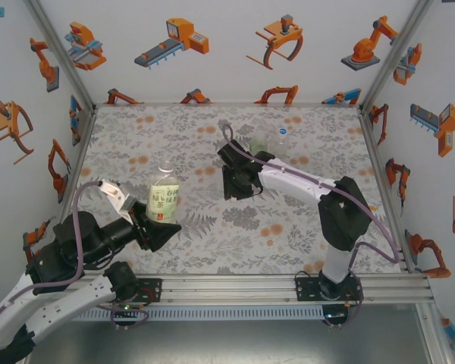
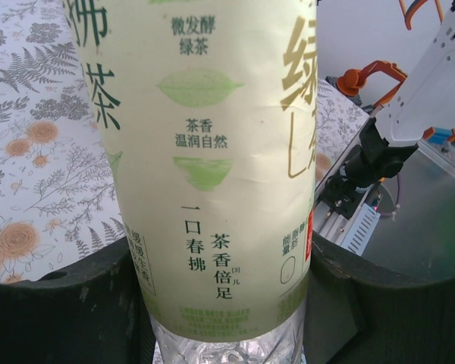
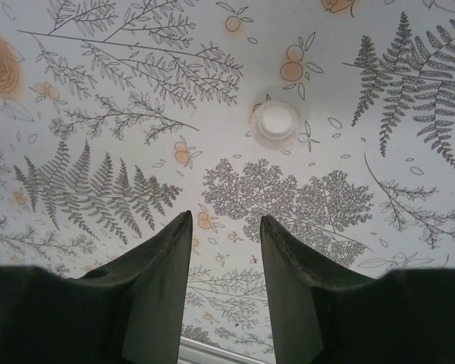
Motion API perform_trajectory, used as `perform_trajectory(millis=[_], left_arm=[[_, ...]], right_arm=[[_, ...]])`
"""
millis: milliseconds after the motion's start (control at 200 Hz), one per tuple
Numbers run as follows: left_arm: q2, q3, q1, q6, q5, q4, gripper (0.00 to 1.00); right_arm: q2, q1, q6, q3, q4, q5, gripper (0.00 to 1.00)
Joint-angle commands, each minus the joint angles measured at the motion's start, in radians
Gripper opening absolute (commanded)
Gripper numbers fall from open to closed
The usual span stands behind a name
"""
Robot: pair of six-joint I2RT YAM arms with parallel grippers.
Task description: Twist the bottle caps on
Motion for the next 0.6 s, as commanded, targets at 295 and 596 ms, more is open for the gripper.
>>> perform_trajectory(millis=[295,596], left_arm=[[0.029,0.002,-0.002,-0.014,-0.026,0.016,0.0],[0.025,0.005,-0.002,-0.02,-0.035,0.003,0.0]], right_arm=[[0.098,-0.041,-0.051,0.081,-0.027,0.024,0.45],[0.164,-0.05,-0.064,0.128,-0.028,0.004,0.44]])
